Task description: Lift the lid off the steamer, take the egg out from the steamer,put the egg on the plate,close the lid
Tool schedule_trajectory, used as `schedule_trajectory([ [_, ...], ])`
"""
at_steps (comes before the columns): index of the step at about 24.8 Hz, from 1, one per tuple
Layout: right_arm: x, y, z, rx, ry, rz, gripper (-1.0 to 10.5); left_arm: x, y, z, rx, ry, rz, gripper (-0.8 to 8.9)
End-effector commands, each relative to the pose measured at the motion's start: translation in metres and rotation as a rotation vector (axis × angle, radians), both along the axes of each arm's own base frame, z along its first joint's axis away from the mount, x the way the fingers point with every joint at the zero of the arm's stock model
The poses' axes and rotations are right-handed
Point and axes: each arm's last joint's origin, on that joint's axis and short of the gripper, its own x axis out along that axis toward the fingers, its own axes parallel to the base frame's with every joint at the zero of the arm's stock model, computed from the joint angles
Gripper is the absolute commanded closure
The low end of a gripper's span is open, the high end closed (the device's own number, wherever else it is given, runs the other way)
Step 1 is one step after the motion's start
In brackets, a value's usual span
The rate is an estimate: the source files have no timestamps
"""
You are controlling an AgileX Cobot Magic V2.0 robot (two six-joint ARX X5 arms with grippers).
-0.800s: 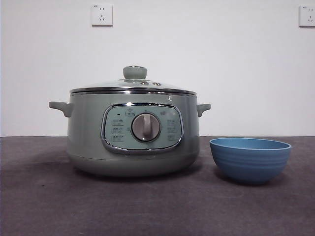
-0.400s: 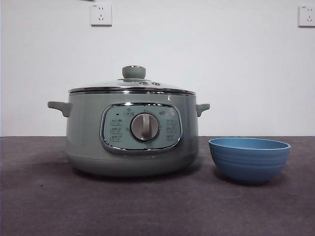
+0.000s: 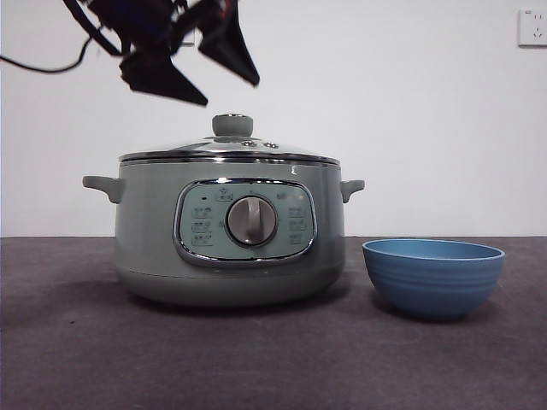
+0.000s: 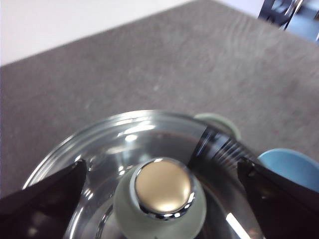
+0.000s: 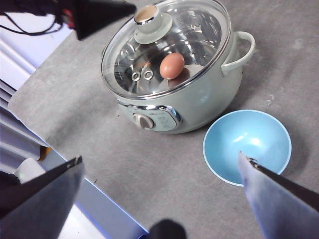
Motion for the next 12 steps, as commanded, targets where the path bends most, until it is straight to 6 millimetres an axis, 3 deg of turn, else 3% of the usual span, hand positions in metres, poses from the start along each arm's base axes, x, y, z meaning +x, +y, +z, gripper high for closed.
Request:
schedule_trajectory([
  [1, 0.000, 0.000, 0.001, 0.005, -0.001, 0.000, 3.5, 0.007, -0.005, -0.010, 0.031, -0.009, -0.017, 3.01],
  [6, 0.000, 0.000, 0.001, 0.005, -0.001, -0.001, 3.5, 0.015, -0.014, -0.030, 0.059, 0.038, -0.019, 3.08],
  [9, 0.000, 0.000, 0.001, 0.004, -0.002, 0.000, 3.5, 0.013, -0.018, -0.031, 0.077, 0.032, -0.002, 3.17],
  [10, 0.000, 0.000, 0.001, 0.005, -0.002, 0.000, 3.5, 0.013, -0.019, -0.031, 0.078, 0.034, -0.006, 3.72],
  [12, 0.000, 0.000, 0.001, 0.005, -0.002, 0.000, 3.5, 0.012, -0.019, -0.032, 0.083, 0.046, -0.007, 5.88],
])
